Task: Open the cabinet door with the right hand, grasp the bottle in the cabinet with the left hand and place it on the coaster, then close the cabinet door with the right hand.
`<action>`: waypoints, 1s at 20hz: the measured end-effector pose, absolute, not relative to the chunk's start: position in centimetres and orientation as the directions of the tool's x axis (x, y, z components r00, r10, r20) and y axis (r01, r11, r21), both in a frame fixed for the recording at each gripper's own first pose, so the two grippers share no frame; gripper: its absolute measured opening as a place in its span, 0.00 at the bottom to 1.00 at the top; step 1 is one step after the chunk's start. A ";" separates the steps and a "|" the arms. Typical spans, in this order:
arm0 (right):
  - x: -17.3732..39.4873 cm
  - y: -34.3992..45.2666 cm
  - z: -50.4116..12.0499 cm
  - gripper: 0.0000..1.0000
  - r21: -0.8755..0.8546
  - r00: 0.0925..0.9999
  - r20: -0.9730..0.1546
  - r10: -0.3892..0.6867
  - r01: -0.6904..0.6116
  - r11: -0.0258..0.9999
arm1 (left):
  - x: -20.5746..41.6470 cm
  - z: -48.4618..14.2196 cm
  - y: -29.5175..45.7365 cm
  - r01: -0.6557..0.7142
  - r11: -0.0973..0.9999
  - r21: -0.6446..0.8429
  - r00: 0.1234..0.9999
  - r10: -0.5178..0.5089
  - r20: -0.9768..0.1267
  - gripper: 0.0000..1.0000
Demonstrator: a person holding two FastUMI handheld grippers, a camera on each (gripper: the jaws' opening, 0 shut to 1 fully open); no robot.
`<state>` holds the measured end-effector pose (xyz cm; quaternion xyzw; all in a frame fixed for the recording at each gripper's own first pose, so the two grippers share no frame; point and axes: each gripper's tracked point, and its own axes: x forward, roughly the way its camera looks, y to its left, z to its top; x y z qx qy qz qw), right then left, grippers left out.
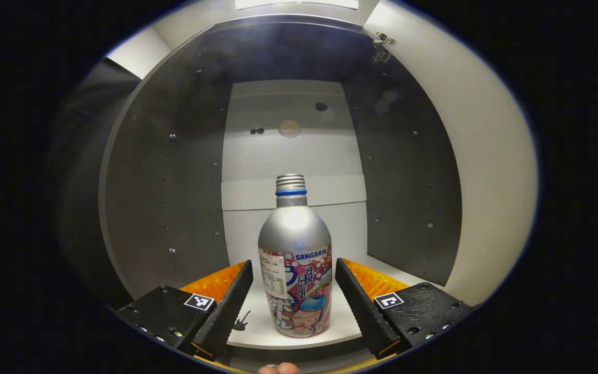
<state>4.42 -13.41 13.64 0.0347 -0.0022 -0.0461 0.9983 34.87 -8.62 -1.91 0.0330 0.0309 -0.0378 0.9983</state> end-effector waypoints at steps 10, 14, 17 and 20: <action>5.0 -13.5 13.4 0.73 0.076 0.995 -0.006 -0.098 0.098 0.992 | 34.5 -0.4 -9.5 0.116 0.991 0.067 0.993 -0.114 -0.032 0.74; 5.1 -13.5 13.4 0.72 0.077 0.995 -0.009 -0.100 0.100 0.992 | 33.1 0.6 -9.6 0.140 0.987 0.083 0.990 -0.140 -0.016 0.73; 5.1 -13.4 13.4 0.72 0.069 0.995 -0.010 -0.103 0.103 0.992 | 31.5 1.8 -8.9 0.142 0.983 0.119 0.990 -0.143 0.005 0.73; 4.9 -13.3 13.5 0.72 0.060 0.994 0.000 -0.107 0.107 0.993 | 29.6 2.5 -8.3 0.147 0.984 0.104 0.989 -0.149 0.014 0.73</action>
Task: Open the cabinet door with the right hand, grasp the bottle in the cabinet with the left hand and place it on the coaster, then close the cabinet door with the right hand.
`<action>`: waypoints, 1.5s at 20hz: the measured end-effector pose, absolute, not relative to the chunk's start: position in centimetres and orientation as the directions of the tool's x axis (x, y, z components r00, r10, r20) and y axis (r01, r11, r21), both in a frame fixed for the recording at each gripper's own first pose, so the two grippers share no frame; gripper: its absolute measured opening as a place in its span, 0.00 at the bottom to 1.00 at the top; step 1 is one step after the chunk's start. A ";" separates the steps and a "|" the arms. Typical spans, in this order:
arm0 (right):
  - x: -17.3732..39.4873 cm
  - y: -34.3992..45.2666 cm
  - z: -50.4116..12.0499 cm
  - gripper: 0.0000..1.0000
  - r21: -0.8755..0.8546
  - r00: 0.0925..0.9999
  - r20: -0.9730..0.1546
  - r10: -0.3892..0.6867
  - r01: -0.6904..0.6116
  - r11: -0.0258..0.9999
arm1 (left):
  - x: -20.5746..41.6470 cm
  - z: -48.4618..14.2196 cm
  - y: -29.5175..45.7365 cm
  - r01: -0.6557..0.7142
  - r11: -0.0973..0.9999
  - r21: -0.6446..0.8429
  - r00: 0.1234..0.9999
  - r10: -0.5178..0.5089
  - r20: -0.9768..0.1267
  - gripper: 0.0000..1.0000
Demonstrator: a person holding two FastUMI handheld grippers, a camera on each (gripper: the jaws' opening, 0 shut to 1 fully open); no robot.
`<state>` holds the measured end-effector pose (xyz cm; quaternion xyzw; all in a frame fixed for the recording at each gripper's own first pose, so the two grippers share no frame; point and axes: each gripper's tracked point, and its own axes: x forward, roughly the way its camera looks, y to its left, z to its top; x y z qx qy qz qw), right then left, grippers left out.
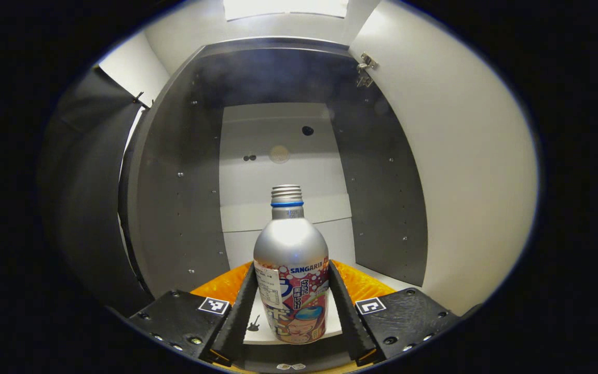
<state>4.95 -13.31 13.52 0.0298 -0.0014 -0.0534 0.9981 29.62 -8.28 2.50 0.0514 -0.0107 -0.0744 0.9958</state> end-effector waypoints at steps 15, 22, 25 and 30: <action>4.8 -13.3 12.8 0.72 0.077 0.996 -0.002 -0.093 0.093 0.993 | 16.9 -2.4 3.1 -0.028 0.992 0.124 0.999 0.030 -0.010 0.73; 4.7 -13.4 12.8 0.72 0.083 0.994 0.005 -0.105 0.104 0.991 | 11.8 -10.2 6.4 -0.094 0.991 0.092 0.990 0.102 -0.094 0.73; 4.4 -13.5 13.4 0.72 0.091 0.992 0.046 -0.114 0.109 0.990 | 9.8 -13.4 7.1 -0.122 0.986 0.116 0.984 0.135 -0.118 0.73; 3.7 -13.2 13.4 0.72 0.063 0.988 0.073 -0.136 0.131 0.989 | 7.1 -18.4 8.2 -0.148 0.977 0.156 0.975 0.171 -0.144 0.73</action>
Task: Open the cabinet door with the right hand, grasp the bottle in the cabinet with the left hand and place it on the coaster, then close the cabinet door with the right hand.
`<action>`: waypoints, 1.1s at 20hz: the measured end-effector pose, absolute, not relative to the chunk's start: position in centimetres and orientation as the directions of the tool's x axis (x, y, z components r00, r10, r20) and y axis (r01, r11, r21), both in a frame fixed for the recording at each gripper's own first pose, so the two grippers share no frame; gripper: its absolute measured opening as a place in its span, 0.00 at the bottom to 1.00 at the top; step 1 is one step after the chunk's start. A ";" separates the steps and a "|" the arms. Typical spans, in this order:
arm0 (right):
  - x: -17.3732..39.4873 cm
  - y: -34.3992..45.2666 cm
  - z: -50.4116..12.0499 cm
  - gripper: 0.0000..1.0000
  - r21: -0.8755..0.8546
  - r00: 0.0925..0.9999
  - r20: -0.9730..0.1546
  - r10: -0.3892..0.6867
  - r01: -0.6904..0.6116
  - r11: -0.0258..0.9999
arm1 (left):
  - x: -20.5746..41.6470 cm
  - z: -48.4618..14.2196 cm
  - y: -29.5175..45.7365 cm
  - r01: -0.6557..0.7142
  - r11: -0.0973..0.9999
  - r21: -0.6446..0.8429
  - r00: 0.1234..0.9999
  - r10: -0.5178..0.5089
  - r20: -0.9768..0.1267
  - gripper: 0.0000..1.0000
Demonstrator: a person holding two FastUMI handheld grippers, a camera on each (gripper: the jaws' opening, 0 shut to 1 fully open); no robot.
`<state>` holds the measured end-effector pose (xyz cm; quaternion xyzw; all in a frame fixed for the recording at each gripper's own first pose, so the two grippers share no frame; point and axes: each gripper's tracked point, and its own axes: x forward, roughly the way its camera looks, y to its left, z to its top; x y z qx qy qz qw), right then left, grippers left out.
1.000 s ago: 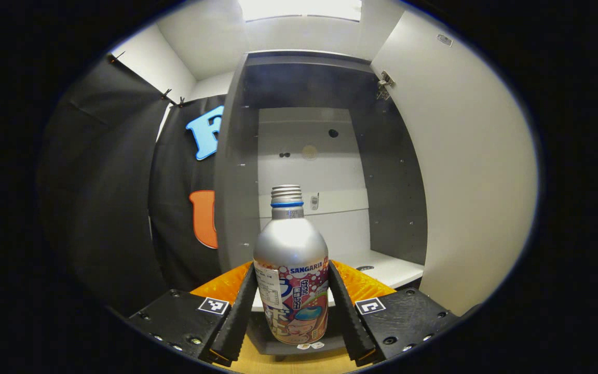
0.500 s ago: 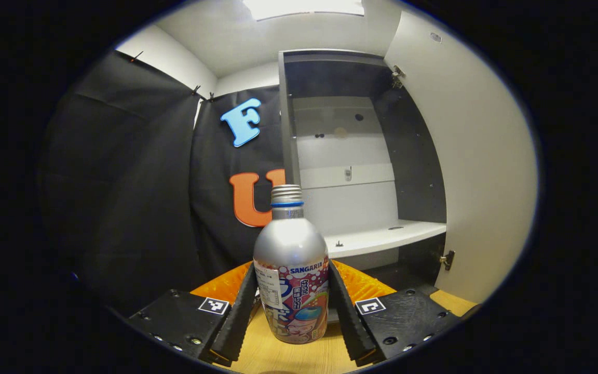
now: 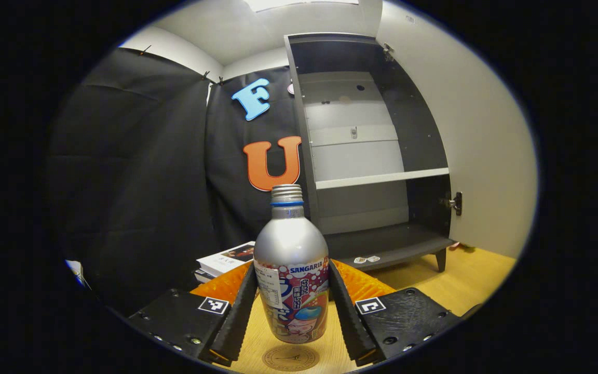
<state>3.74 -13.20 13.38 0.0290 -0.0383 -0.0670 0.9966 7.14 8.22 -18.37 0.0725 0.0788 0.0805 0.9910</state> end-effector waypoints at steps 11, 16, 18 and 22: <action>4.0 -13.1 13.7 0.73 0.020 0.979 0.034 -0.201 0.200 0.980 | 4.6 -25.3 9.5 -0.198 0.963 0.183 0.957 0.230 -0.175 0.73; 4.0 -13.3 13.5 0.73 0.058 0.978 0.024 -0.209 0.207 0.977 | 4.2 -27.1 9.2 -0.199 0.968 0.152 0.956 0.226 -0.189 0.73; 4.0 -13.2 13.4 0.73 0.081 0.979 0.020 -0.204 0.202 0.976 | 4.1 -27.1 9.3 -0.211 0.965 0.156 0.955 0.237 -0.178 0.73; 4.0 -13.2 13.3 0.72 0.083 0.979 0.016 -0.202 0.200 0.976 | 3.6 -28.4 9.3 -0.218 0.964 0.152 0.951 0.245 -0.191 0.73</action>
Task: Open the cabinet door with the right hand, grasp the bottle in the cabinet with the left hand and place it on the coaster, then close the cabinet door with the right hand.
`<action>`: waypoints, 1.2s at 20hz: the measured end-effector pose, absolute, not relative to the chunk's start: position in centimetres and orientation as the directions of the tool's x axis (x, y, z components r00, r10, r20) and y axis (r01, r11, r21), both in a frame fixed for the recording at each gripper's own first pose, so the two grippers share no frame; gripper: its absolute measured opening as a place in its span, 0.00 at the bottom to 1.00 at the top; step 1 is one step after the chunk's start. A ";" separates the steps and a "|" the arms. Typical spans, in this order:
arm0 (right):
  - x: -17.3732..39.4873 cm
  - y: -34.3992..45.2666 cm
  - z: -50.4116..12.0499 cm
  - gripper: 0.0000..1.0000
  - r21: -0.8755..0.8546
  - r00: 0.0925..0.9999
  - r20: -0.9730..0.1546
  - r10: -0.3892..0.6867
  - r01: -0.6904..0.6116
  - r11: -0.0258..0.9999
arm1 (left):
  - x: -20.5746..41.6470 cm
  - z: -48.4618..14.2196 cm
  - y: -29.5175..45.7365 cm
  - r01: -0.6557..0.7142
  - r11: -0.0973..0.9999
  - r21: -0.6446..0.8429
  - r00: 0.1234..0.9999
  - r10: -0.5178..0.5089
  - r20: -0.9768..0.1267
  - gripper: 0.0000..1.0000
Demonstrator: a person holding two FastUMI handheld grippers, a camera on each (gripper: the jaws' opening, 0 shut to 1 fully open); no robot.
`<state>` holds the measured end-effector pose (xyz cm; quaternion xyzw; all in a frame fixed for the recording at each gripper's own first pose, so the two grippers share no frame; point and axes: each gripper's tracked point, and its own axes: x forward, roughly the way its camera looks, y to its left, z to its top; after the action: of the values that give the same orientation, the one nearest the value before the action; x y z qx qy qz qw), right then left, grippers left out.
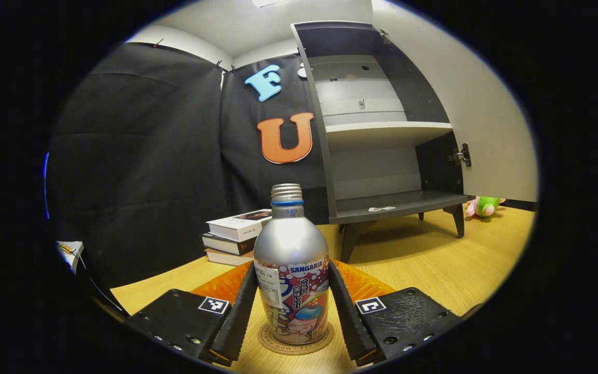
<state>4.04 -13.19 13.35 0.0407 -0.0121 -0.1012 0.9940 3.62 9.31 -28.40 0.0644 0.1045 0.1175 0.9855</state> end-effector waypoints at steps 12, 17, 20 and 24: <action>3.9 -13.2 13.6 0.72 0.045 0.978 0.017 -0.210 0.209 0.977 | 2.8 -28.3 9.4 -0.250 0.956 0.150 0.946 0.274 -0.170 0.79; 3.9 -13.1 13.7 0.72 0.046 0.977 0.020 -0.210 0.209 0.977 | 2.9 -28.4 9.2 -0.234 0.960 0.152 0.947 0.261 -0.187 0.84; 3.9 -13.1 13.6 0.72 0.045 0.977 0.021 -0.210 0.209 0.977 | 2.8 -27.3 9.5 -0.247 0.958 0.145 0.948 0.270 -0.168 0.96; 3.8 -13.1 13.7 0.72 0.046 0.977 0.027 -0.209 0.208 0.977 | 2.8 -24.7 10.0 -0.259 0.954 0.150 0.951 0.279 -0.131 0.96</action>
<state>3.81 -13.05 13.71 0.0215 -0.0159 -0.1050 0.9941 2.84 10.02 -24.68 0.0657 0.0758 0.1365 0.9855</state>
